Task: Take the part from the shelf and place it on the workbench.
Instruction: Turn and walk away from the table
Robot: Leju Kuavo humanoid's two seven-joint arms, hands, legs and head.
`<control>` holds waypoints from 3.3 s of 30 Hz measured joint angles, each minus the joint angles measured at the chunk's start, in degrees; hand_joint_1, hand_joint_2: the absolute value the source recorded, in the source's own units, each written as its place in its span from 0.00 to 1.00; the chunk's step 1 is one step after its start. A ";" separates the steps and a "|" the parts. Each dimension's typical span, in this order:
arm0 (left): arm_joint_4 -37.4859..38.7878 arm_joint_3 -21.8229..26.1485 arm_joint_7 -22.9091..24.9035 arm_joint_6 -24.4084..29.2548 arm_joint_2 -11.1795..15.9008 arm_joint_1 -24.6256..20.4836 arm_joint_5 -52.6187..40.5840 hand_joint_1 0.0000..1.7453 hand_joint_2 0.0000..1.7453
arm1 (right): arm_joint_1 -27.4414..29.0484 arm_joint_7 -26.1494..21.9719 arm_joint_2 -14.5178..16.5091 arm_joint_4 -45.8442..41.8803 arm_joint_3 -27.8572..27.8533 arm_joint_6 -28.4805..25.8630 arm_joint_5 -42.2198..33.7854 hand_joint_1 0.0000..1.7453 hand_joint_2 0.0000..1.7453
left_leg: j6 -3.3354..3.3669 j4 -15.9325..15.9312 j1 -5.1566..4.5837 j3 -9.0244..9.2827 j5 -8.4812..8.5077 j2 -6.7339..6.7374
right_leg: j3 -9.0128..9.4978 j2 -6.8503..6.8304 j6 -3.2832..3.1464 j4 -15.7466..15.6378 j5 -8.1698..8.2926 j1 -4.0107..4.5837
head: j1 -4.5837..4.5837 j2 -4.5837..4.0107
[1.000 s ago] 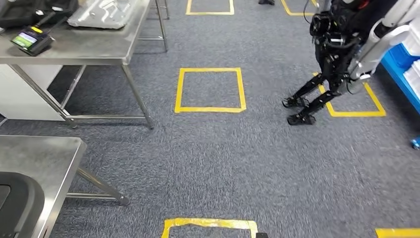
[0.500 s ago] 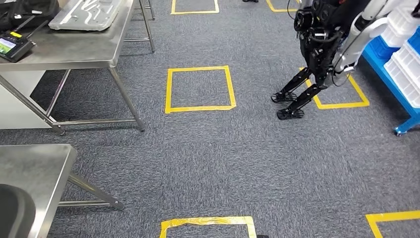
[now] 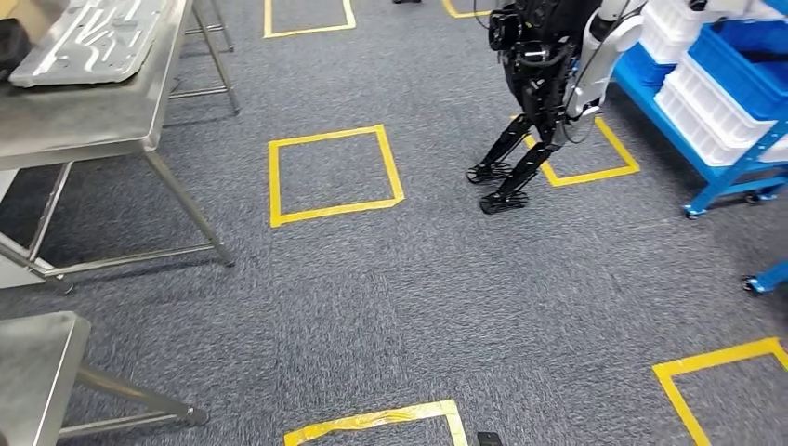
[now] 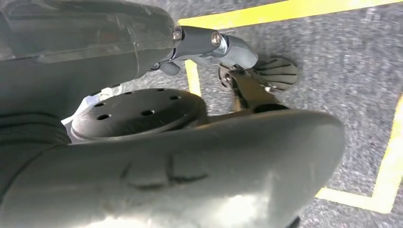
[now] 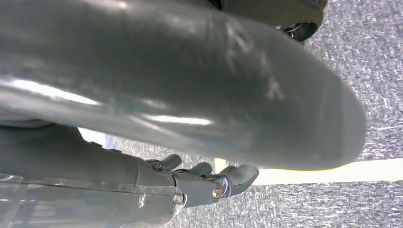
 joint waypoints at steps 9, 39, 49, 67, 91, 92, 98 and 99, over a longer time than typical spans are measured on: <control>-0.08 0.01 0.52 -0.80 -0.31 -0.37 -1.10 0.00 0.00 | 0.52 -0.15 -0.31 -0.03 1.99 -0.21 -2.56 0.00 0.00 | 2.01 -1.74 -0.23 0.10 0.62 3.33 | -7.20 -3.15 2.25 15.40 -7.76 -0.38 | 1.29 0.00; -0.40 0.02 1.33 -0.82 -0.48 0.21 -1.78 0.00 0.00 | 1.00 -0.48 -1.00 -0.11 6.88 -0.68 -6.10 0.00 0.00 | 2.04 -1.39 -0.07 -0.21 0.64 2.46 | -5.62 -3.01 2.15 12.62 -7.58 -0.33 | 1.37 0.00; -0.54 0.02 1.29 -0.85 -0.48 0.01 -1.94 0.00 0.00 | 1.16 -0.29 -1.11 -0.11 7.36 -0.79 -7.23 0.00 0.00 | 0.25 -1.20 -0.43 0.54 -0.12 5.50 | 0.40 -5.28 0.73 -0.21 -0.72 0.06 | 1.54 0.00; -0.57 0.02 0.62 -0.97 -0.48 -0.10 -1.71 0.00 0.00 | 0.84 -0.55 -1.37 -0.11 10.73 -1.09 -10.20 0.00 0.00 | 1.79 -1.89 0.05 -0.17 1.30 1.44 | -1.28 -1.59 1.60 3.84 -3.41 -0.09 | 0.70 0.00; -0.56 0.08 0.77 -0.60 -0.42 0.83 -0.70 0.00 0.00 | 0.13 -0.09 -1.95 -0.55 14.47 -1.11 -11.03 0.00 0.00 | 0.21 1.69 0.05 -1.21 0.50 0.33 | 0.72 -0.71 0.02 -0.24 -0.52 -0.16 | 0.00 0.00; -0.56 0.09 0.77 -0.58 -0.40 0.84 -0.70 0.00 0.00 | 0.09 -0.09 -1.94 -0.57 14.59 -1.11 -11.03 0.00 0.00 | 0.36 -0.03 -0.06 -0.60 0.85 -0.28 | 0.58 -0.37 0.25 -0.19 -0.51 -0.17 | -0.02 0.00; -0.57 0.09 0.78 -0.66 -0.46 0.67 -0.67 0.00 0.00 | 0.15 -0.11 -2.09 -0.58 15.04 -1.21 -11.48 0.00 0.00 | 1.73 -2.23 0.17 0.08 1.42 1.35 | -1.46 -2.15 1.99 4.04 -3.49 -0.50 | 0.70 0.00; -0.57 0.09 0.82 -0.70 -0.46 0.74 -0.66 0.00 0.00 | 0.10 -0.13 -2.09 -0.59 15.09 -1.25 -11.78 0.00 0.00 | 1.85 -2.30 0.12 0.10 1.42 1.85 | -3.18 -2.92 2.16 7.63 -5.42 -0.52 | 1.07 0.00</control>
